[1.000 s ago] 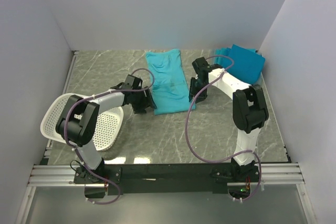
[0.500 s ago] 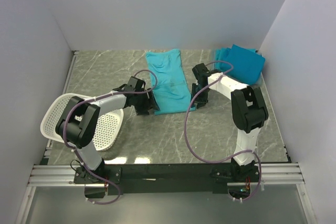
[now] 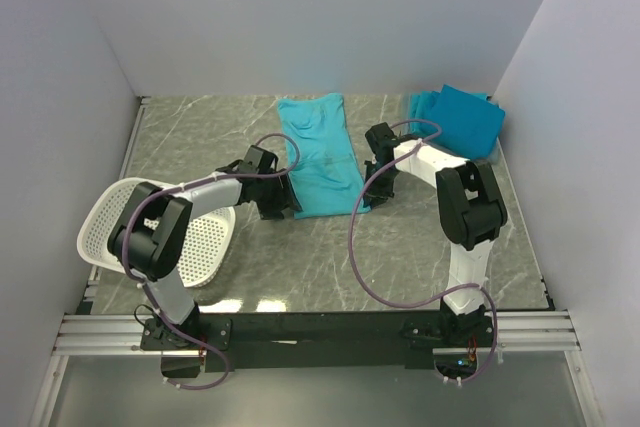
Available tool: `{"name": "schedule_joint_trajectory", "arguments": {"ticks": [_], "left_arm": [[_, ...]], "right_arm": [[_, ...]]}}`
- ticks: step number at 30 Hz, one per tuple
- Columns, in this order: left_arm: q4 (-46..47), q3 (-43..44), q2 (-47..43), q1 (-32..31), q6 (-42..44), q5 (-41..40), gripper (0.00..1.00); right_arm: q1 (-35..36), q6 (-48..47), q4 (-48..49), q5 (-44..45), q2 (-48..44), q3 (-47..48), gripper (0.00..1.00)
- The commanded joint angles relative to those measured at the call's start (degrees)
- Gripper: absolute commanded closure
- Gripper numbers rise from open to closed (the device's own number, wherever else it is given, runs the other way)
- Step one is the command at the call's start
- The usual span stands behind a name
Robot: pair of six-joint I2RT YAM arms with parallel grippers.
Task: Fold and stack the t-shirts
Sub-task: Fold the tshirt
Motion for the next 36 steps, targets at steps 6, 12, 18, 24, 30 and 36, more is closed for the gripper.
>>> {"name": "schedule_joint_trajectory", "arguments": {"ticks": [6,12,18,24,30,36], "left_arm": [[-1.81,4.11,3.1,-0.68,-0.1,-1.15,0.44],[-4.61,5.08,4.86,-0.94,-0.01,-2.9,0.55],[-6.47,4.9,6.18,-1.38,-0.1,-4.23,0.64],[-6.82,4.55,8.29,-2.26,0.16,-3.78,0.66],[-6.99,3.94,10.48,-2.7,0.25,-3.79,0.73],[-3.76,2.8,12.5,-2.7,1.04,-0.89,0.92]], "right_arm": [[-0.34,0.45,0.89,-0.25,0.89,-1.71,0.78],[-0.16,0.62,1.16,-0.33,0.1,-2.68,0.79],[-0.25,0.71,1.24,-0.42,-0.51,-2.94,0.79],[-0.25,0.8,1.16,-0.42,-0.86,-2.76,0.79],[-0.25,0.8,1.07,-0.51,-1.04,-2.32,0.8],[-0.25,0.62,1.07,-0.77,-1.57,-2.15,0.83]]}}
